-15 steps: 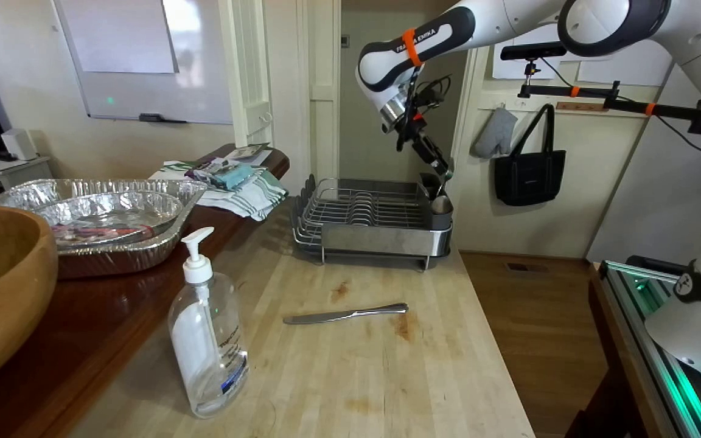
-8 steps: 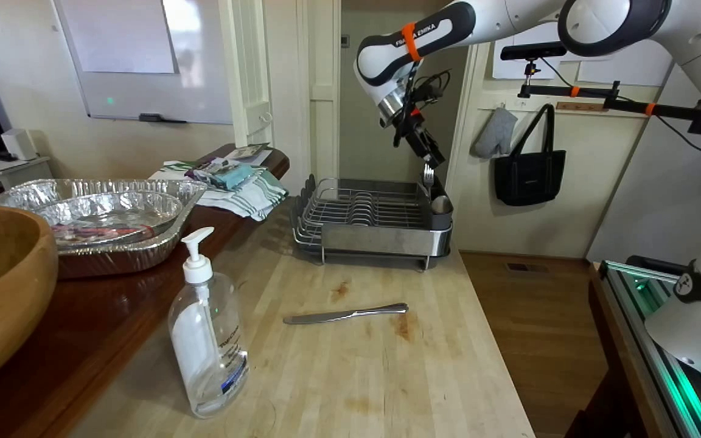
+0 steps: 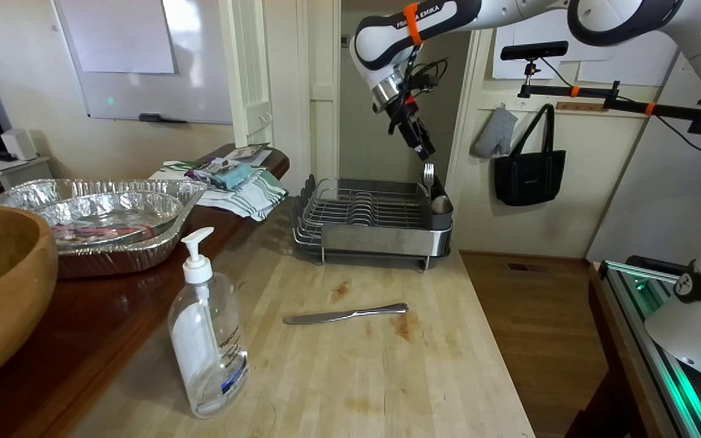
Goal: Put the silver fork on the dishrack.
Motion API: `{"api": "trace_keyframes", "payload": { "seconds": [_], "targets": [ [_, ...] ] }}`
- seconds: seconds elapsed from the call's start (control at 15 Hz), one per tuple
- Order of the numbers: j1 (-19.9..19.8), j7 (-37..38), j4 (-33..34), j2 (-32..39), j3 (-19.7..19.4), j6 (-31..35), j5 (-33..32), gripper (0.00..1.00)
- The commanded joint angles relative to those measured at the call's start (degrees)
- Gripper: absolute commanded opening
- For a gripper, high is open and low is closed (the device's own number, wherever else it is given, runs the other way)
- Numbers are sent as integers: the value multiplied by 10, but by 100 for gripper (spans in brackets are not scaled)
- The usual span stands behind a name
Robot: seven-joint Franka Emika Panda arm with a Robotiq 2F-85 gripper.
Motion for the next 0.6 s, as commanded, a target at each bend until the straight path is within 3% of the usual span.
{"api": "trace_keyframes", "payload": {
  "seconds": [0.0,0.53],
  "targets": [
    [22,7,-100,-86,3,97,-19,100],
    [52,41,-295,-249,21,319,-11,100]
  ]
}}
